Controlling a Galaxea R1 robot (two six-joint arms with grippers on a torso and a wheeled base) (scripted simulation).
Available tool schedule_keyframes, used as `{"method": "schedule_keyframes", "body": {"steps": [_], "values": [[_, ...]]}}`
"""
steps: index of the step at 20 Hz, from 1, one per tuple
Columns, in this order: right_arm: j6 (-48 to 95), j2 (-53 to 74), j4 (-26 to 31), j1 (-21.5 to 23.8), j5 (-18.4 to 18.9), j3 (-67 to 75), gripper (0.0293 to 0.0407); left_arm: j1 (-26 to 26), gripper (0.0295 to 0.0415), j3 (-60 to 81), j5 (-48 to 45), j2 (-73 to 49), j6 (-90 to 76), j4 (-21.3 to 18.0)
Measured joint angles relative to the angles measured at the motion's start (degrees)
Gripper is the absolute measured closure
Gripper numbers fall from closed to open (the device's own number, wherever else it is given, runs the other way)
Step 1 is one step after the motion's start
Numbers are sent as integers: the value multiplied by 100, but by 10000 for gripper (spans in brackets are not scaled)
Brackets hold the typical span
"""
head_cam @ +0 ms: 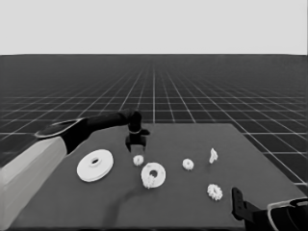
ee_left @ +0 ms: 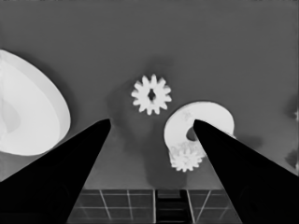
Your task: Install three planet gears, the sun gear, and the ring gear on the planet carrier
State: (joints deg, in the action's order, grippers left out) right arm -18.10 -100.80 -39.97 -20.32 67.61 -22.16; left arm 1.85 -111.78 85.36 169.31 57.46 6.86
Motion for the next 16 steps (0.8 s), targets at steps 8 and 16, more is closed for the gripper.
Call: {"method": "schedule_keyframes", "body": {"steps": [8,16], "values": [[0,0,0,0,0,0,315,-973,325,-1101,-680,419,-565,708],[0,0,0,0,0,0,315,-971,398,-1126,-686,422,-581,713]]}}
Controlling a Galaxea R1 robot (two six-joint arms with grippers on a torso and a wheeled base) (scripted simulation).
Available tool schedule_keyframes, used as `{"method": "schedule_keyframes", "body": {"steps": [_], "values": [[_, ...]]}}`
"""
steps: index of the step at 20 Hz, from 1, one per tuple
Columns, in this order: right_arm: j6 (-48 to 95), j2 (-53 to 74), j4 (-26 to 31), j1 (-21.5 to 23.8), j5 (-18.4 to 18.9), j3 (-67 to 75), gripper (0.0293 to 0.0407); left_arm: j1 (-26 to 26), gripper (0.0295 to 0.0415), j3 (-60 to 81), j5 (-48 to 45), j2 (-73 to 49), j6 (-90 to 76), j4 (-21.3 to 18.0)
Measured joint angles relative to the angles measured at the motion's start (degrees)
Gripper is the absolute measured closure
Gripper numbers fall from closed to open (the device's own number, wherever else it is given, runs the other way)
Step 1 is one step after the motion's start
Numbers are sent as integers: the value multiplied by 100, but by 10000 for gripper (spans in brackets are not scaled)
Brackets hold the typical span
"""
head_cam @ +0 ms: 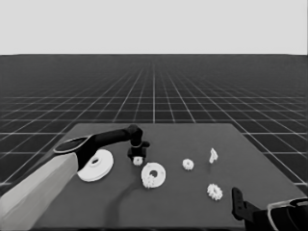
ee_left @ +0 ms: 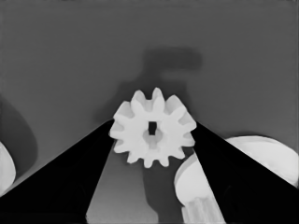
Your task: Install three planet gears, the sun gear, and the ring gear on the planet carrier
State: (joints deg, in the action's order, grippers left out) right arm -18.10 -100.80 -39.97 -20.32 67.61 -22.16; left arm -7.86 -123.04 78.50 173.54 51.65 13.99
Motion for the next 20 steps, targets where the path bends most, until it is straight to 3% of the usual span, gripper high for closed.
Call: {"method": "schedule_keyframes", "body": {"steps": [4,6,9,20], "values": [[0,0,0,0,0,0,315,0,398,0,0,0,-1,0],[0,0,0,0,0,0,315,594,398,950,496,-366,488,-406],[0,0,0,0,0,0,315,906,398,1090,649,-412,558,-649],[0,0,0,0,0,0,315,914,398,1565,794,122,1551,-593]]}}
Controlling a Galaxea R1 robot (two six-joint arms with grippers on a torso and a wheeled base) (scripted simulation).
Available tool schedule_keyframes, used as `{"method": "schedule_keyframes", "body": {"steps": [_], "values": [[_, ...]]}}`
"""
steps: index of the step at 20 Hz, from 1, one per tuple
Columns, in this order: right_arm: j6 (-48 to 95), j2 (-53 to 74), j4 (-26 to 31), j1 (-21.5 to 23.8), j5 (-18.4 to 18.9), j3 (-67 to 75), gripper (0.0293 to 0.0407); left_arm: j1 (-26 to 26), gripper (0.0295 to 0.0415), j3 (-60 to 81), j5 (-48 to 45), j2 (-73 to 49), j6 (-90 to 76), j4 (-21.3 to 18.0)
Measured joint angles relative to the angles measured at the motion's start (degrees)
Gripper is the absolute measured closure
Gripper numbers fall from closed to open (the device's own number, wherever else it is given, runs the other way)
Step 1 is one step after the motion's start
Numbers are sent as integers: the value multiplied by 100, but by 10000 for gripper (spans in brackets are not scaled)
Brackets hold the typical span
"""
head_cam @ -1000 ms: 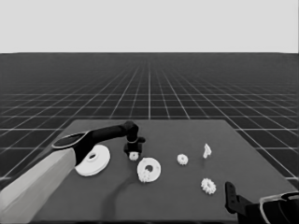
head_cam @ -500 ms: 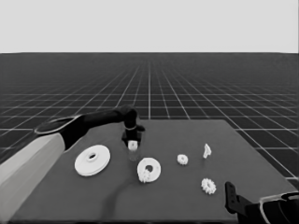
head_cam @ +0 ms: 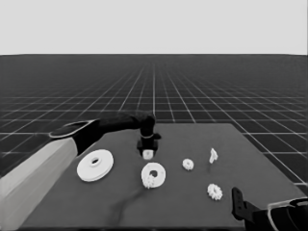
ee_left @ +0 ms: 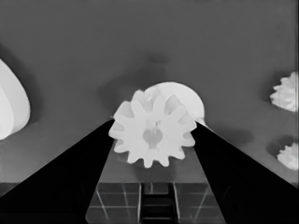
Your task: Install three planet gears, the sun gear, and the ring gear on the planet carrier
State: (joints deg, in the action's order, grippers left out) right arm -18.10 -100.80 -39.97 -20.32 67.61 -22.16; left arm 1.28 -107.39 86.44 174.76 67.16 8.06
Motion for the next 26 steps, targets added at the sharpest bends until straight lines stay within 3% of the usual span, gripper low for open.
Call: {"method": "schedule_keyframes", "body": {"steps": [4,6,8,14,16,17,24,26], "values": [[0,0,0,0,0,0,315,0,398,1,5,21,31,3],[0,0,0,0,0,0,315,-538,398,-370,-246,143,-174,484],[0,0,0,0,0,0,315,-731,398,-577,-358,212,-283,633],[0,0,0,0,0,0,315,-811,398,-690,-420,252,-342,705],[0,0,0,0,0,0,315,-813,339,-693,-422,253,-343,707],[0,0,0,0,0,0,315,-813,330,-694,-422,253,-344,708],[0,0,0,0,0,0,315,-813,326,-695,-423,253,-344,708],[0,0,0,0,0,0,315,-303,326,-122,-111,57,-32,280]]}}
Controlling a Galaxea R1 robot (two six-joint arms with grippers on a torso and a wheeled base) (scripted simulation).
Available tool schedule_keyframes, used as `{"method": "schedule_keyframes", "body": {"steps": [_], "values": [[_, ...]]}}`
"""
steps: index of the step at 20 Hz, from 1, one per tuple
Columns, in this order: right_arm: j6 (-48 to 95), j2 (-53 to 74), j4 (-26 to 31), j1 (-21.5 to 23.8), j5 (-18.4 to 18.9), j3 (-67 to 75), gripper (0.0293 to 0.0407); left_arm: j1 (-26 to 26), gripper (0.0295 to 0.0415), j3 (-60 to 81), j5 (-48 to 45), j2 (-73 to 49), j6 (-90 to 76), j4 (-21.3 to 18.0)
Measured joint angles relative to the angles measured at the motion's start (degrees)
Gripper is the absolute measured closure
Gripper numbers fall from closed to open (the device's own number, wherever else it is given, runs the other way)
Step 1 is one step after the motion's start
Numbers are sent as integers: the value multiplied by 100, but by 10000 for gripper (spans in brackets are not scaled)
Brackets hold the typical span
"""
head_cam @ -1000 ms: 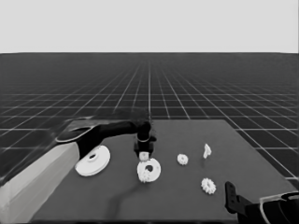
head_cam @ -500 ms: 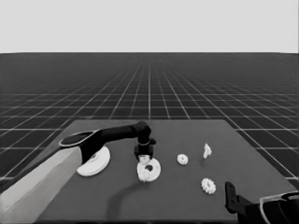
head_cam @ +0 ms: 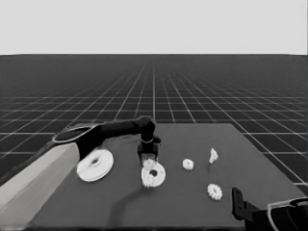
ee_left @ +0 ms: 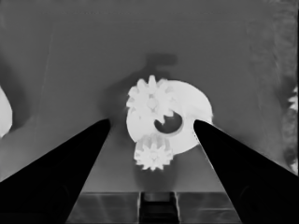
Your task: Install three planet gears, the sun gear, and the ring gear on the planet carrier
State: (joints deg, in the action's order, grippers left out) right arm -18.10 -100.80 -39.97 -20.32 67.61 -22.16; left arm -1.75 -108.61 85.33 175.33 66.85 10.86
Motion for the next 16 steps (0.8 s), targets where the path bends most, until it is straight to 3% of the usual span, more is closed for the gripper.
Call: {"method": "schedule_keyframes", "body": {"steps": [8,9,10,12,16], "values": [[0,0,0,0,0,0,315,300,326,124,115,-34,68,-272],[0,0,0,0,0,0,315,746,302,2768,-1807,-1555,-2687,118],[0,0,0,0,0,0,315,1321,297,5106,-2985,-3755,-5132,353],[0,0,0,0,0,0,315,1861,319,7293,-4076,-6261,-7462,575],[0,0,0,0,0,0,315,2100,326,8331,-4588,-7341,-8547,677]]}}
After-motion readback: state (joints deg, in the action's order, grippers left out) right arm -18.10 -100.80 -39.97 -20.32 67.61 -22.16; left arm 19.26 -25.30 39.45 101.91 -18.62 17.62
